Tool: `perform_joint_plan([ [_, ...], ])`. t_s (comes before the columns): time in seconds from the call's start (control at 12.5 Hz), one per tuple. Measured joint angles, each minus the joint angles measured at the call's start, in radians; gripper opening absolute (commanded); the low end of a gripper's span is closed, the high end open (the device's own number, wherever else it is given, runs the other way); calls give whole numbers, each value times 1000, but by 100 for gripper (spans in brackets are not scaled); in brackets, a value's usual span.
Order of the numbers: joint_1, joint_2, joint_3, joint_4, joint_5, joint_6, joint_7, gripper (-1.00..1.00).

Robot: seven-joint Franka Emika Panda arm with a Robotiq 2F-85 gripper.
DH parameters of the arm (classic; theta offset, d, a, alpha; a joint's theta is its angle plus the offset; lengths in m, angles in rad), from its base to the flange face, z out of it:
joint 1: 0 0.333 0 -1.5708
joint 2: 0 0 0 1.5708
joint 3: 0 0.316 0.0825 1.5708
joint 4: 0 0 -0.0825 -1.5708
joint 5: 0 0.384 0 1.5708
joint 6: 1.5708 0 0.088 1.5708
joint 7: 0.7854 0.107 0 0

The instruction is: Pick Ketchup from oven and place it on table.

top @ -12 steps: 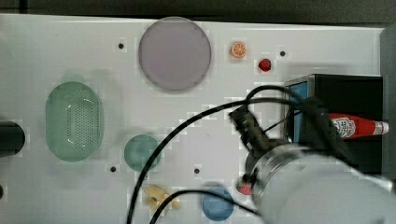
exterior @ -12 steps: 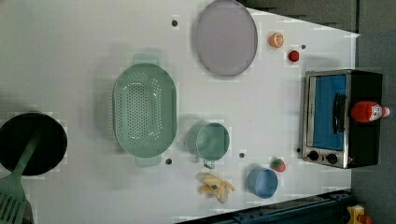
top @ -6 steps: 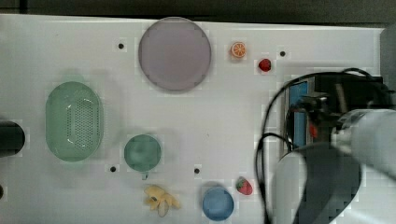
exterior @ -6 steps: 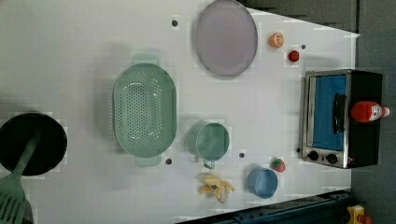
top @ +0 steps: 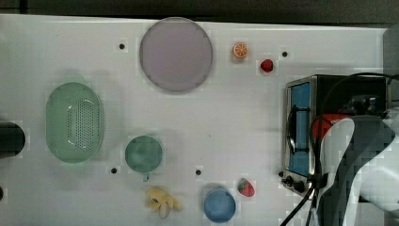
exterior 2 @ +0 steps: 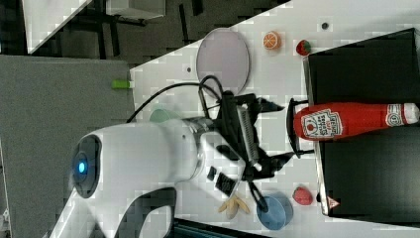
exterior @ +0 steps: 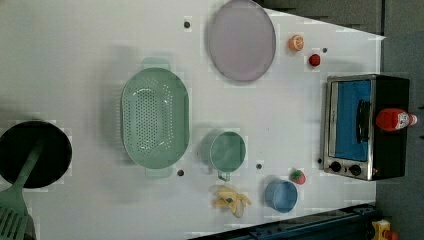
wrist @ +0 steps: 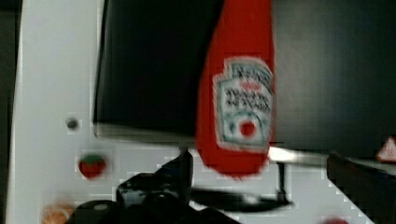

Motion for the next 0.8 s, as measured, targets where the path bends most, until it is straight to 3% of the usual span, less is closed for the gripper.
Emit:
perform_joint_plan([
  [0.16, -10, 47, -6, 5, 15, 83, 1, 100],
  [0.48, -7, 152, -53, 2, 147, 126, -1, 100],
  [0.8, -24, 247, -50, -1, 151, 127, 1, 100],
])
